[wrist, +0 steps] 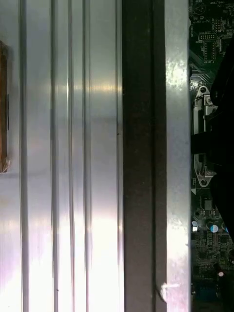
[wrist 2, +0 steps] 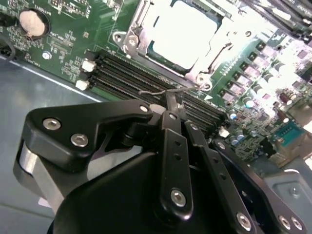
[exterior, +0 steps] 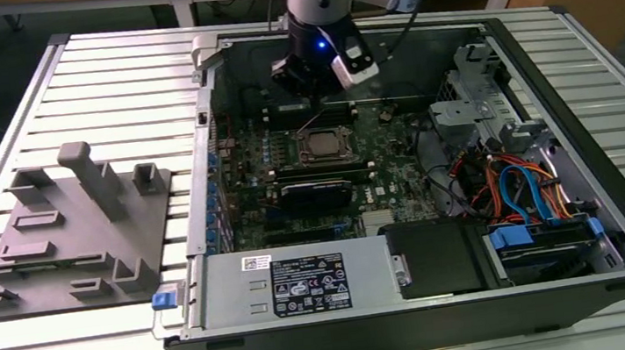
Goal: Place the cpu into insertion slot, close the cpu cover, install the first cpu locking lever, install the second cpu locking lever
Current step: 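Install the first cpu locking lever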
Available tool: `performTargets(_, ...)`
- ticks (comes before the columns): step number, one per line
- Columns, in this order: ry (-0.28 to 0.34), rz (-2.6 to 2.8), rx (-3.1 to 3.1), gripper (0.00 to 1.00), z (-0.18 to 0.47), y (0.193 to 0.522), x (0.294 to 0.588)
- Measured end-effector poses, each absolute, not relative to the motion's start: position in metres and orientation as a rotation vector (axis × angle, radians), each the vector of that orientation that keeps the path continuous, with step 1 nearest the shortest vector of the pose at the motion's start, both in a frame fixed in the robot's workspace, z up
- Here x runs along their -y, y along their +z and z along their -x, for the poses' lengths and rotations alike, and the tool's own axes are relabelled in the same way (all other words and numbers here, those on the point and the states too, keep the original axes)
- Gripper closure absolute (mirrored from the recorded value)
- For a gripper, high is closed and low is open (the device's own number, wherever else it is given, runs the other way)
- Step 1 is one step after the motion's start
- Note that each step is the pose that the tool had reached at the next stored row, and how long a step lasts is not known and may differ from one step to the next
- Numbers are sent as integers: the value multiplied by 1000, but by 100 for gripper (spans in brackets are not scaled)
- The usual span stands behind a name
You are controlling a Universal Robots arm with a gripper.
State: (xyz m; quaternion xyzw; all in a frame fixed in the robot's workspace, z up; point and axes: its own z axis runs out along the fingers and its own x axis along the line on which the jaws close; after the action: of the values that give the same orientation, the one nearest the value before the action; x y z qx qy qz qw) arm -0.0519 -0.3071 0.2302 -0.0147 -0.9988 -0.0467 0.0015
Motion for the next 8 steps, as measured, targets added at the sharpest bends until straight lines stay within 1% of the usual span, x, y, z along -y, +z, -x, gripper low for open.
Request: performTargets(8,-145,49,3135,90,45,228,307)
